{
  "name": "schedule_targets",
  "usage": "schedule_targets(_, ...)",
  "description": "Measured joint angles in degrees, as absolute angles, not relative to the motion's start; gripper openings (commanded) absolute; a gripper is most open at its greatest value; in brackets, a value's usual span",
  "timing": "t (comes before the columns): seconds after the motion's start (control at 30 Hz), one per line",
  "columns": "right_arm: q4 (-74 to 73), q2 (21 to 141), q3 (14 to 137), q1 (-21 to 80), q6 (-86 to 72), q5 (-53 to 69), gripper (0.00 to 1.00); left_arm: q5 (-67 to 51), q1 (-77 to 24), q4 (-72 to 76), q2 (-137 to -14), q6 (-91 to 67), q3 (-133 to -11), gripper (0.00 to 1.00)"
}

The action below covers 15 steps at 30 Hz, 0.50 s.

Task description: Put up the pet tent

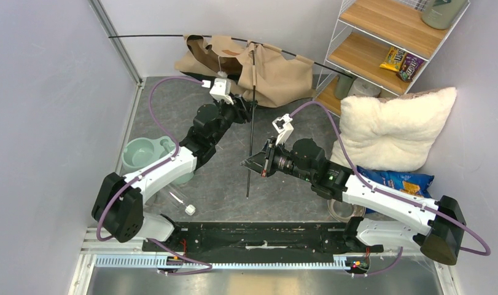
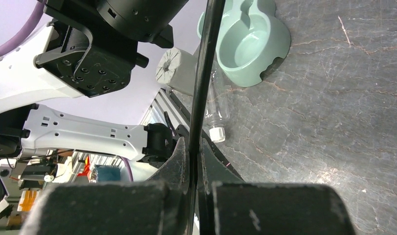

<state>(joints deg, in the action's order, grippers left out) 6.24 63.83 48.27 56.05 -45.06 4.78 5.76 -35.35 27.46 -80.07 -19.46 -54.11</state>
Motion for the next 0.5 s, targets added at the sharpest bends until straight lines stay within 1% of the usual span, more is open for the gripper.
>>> schedule_targets(0.03,6.3,63.8,48.3,56.1,-45.1,4.8,0.0,5.9,-35.4,27.6,-80.1,-19.5,-54.1,0.55)
schedule_targets(0.1,6.4,63.8,48.3,56.1,-45.1,4.8,0.0,6.0,-35.4,27.6,-80.1,-19.5,-54.1,0.54)
schedule_targets(0.33,6.5,64.3,48.3,56.1,-45.2,4.8,0.0,6.6,-35.4,27.5,-79.8,-19.5,-54.0,0.54)
schedule_targets(0.5,6.5,64.3,48.3,56.1,-45.2,4.8,0.0,9.0,-35.4,25.7,-76.0,-19.4,-52.7,0.55)
